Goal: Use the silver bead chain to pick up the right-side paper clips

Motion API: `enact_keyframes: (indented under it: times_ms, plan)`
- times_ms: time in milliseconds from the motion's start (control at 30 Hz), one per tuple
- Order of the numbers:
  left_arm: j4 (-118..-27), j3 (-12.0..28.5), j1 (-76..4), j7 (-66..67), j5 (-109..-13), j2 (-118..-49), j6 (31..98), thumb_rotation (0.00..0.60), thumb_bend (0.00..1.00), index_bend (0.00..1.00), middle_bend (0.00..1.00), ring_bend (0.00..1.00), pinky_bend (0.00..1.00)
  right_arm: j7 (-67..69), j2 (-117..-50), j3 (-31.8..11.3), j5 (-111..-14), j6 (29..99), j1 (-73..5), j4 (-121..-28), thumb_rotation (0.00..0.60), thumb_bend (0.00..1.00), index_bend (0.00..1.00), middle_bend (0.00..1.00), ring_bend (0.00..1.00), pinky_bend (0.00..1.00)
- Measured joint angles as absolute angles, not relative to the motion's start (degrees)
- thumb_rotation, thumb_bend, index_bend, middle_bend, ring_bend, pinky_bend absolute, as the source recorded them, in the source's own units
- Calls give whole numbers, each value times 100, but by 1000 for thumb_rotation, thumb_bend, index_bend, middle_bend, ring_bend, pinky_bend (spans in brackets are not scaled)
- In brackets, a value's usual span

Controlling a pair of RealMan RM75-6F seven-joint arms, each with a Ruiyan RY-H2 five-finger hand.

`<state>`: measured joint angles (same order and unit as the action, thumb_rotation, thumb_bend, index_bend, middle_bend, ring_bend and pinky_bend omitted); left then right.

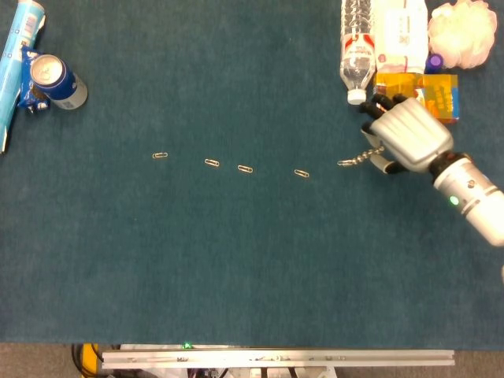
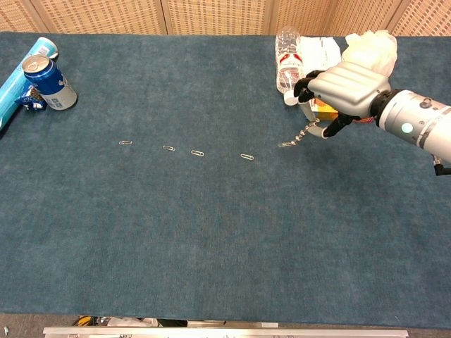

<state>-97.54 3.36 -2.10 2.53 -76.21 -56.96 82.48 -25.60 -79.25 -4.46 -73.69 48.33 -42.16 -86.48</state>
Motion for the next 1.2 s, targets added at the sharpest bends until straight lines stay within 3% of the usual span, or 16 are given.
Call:
enact_keyframes:
  times_ms: [1200]
  plan:
    - [-9945,326,-58,108,-7429,-5369,8264,600,124,384,357,298,428,-3057,-8579,-516,-6947,4469,-4942,-8444,600,324,607,255,183,340]
